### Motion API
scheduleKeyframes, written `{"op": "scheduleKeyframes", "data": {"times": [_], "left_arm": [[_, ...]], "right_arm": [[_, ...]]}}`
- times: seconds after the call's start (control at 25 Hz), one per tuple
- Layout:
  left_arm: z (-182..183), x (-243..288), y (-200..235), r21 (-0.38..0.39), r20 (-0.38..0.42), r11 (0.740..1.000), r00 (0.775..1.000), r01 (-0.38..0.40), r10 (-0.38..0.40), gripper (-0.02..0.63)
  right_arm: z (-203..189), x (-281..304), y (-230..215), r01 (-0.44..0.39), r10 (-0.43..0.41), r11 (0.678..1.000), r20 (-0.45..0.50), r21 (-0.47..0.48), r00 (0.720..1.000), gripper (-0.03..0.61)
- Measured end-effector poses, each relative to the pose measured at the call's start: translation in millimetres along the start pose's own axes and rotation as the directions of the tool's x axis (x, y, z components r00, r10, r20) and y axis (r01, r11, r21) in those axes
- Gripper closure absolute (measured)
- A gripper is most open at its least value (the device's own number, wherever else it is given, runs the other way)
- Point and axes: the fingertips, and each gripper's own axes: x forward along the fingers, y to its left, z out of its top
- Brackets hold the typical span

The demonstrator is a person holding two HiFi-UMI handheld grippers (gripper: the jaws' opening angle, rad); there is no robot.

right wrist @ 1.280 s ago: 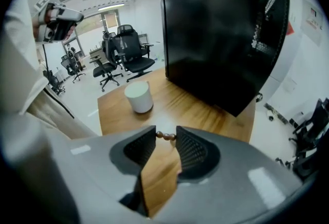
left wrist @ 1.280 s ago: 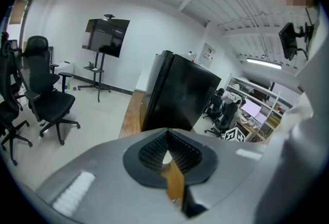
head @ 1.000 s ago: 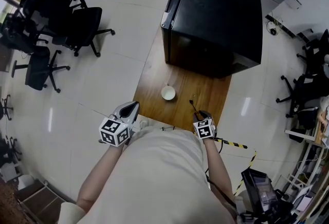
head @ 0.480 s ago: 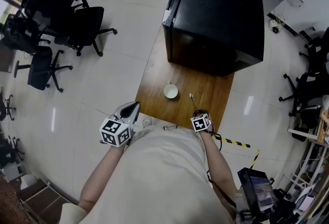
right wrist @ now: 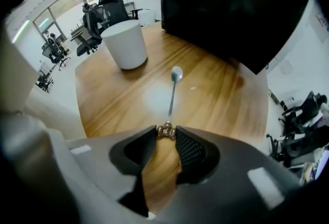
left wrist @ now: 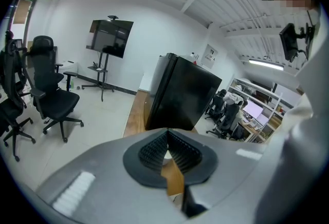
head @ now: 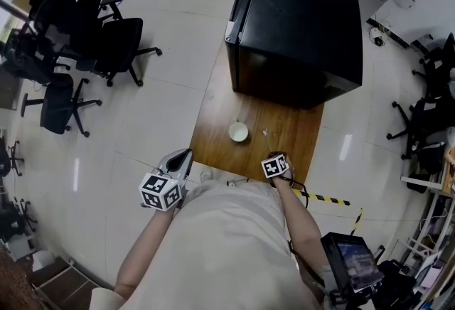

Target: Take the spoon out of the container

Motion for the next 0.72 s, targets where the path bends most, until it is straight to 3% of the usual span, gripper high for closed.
{"op": "scheduleKeyframes", "data": {"times": [0.44, 0.72], "left_arm": [[-8.6, -21.5, 21.5, -0.015, 0.006, 1.0, 1.0, 0.014, -0.014, 0.624], [-8.8, -32.9, 40.5, -0.011, 0.027, 0.998, 0.998, 0.06, -0.06, 0.624]], "right_arm": [[3.2, -6.0, 6.0, 0.049, -0.049, 0.999, 0.003, 0.01, 0.999, 0.448], [52.6, -73.6, 12.3, 0.068, -0.092, 0.988, 0.173, 0.139, 0.981, 0.411]]}}
